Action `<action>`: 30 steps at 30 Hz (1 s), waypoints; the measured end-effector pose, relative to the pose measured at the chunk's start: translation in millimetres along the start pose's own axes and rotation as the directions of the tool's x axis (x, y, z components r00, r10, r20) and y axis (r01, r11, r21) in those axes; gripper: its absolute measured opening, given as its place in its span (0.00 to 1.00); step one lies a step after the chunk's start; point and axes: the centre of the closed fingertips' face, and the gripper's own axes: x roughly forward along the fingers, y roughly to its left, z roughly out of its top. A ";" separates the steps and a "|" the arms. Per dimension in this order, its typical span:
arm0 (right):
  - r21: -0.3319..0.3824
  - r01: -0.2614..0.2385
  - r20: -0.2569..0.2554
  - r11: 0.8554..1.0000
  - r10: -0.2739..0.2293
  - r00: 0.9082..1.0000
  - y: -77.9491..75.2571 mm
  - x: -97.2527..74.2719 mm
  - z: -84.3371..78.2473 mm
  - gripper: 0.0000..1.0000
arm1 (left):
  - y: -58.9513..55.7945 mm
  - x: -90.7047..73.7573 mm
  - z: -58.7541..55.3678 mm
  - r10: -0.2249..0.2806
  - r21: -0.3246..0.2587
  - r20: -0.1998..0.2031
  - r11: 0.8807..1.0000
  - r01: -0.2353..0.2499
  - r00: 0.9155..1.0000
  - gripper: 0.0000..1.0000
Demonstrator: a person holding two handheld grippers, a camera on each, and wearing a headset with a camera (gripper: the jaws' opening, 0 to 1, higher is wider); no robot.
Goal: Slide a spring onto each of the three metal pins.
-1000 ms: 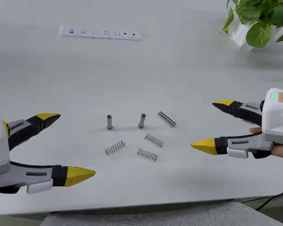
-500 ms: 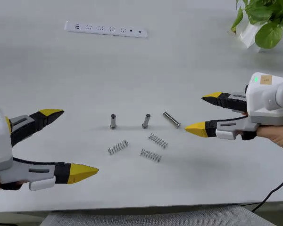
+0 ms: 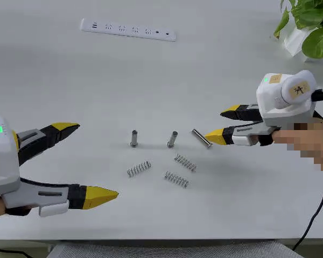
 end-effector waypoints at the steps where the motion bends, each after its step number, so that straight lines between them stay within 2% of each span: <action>1: 0.002 0.001 -0.012 1.000 -0.001 1.000 -0.8 2.6 -0.7 0.40 | 0.4 0.0 0.1 0.000 -0.002 0.000 1.000 0.000 1.000 0.97; 5: 0.034 -0.005 -0.056 0.999 0.006 0.998 -3.5 15.5 -1.9 0.36 | 3.2 0.3 0.8 0.000 -0.009 0.003 1.000 0.000 1.000 0.97; 7: 0.036 -0.007 -0.073 0.999 0.009 0.997 -12.1 24.9 1.2 0.32 | 4.5 0.7 1.0 0.000 -0.012 0.004 1.000 0.000 1.000 0.97; 10: 0.051 -0.015 -0.096 0.999 0.019 0.995 -12.7 33.4 0.3 0.29 | 6.4 1.4 1.4 0.000 -0.018 0.008 1.000 0.000 1.000 0.97; 18: 0.066 -0.003 -0.179 0.998 0.015 0.984 -12.5 48.6 -8.0 0.22 | 9.2 2.9 2.0 0.003 -0.033 0.013 0.999 -0.003 1.000 0.96; 22: 0.072 -0.008 -0.220 0.997 0.024 0.975 -10.7 53.6 -12.8 0.18 | 11.5 3.3 1.6 0.004 -0.039 0.012 0.999 -0.004 1.000 0.96; 30: 0.087 -0.015 -0.242 0.996 0.035 0.970 -13.3 60.1 -16.0 0.14 | 14.1 5.6 2.6 0.007 -0.052 0.020 0.999 -0.006 1.000 0.96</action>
